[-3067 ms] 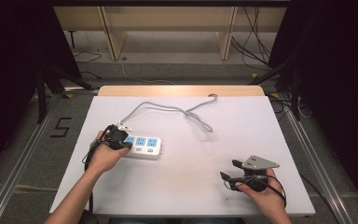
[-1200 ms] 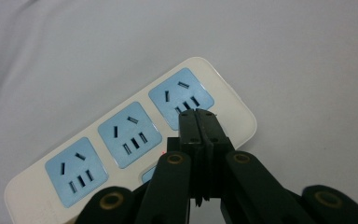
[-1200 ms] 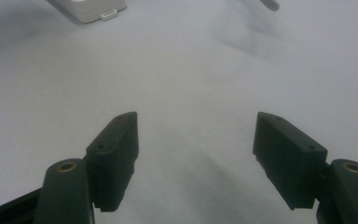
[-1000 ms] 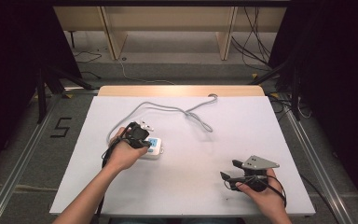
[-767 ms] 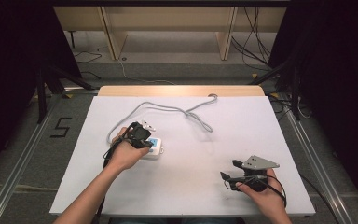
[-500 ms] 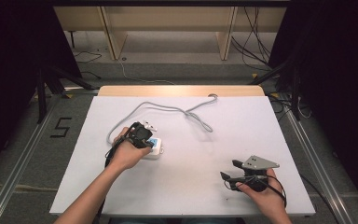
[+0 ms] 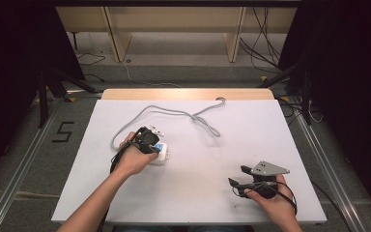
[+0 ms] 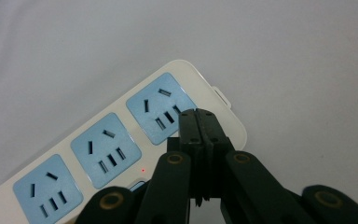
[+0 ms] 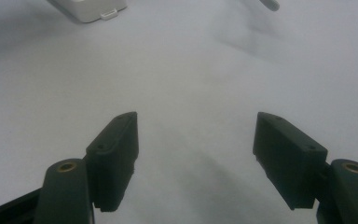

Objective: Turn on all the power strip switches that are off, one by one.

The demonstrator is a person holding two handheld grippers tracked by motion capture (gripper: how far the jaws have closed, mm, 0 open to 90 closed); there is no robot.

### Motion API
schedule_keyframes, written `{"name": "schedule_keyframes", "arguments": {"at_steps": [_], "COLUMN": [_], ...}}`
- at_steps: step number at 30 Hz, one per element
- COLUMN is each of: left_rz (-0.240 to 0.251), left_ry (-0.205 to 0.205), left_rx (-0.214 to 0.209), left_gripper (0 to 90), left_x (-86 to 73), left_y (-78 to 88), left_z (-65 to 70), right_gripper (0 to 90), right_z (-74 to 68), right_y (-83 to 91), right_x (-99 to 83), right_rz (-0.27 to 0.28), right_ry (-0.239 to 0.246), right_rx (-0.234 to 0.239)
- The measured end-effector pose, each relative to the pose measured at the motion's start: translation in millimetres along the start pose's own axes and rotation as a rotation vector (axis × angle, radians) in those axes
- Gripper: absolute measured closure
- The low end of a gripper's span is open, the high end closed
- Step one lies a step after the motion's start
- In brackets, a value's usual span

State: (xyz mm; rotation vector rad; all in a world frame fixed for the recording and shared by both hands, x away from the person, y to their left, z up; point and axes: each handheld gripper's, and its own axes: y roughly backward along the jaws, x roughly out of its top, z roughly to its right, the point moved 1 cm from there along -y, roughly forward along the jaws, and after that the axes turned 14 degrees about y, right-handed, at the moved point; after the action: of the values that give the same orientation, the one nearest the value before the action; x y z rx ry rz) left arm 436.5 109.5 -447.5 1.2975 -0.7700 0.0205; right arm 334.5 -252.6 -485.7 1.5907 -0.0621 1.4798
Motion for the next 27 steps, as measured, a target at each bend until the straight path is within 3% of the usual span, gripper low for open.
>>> {"name": "schedule_keyframes", "arguments": {"at_steps": [27], "left_rz": [-0.029], "left_ry": [0.001], "left_rx": [-0.009], "left_gripper": [89.8], "left_x": [-0.7], "left_y": [-1.7], "left_z": [-1.6], "right_gripper": [32.0], "right_z": [-0.5], "right_y": [-0.7], "right_x": [0.0], "right_rz": [0.001], "right_ry": [-0.001], "right_rx": [0.001]}}
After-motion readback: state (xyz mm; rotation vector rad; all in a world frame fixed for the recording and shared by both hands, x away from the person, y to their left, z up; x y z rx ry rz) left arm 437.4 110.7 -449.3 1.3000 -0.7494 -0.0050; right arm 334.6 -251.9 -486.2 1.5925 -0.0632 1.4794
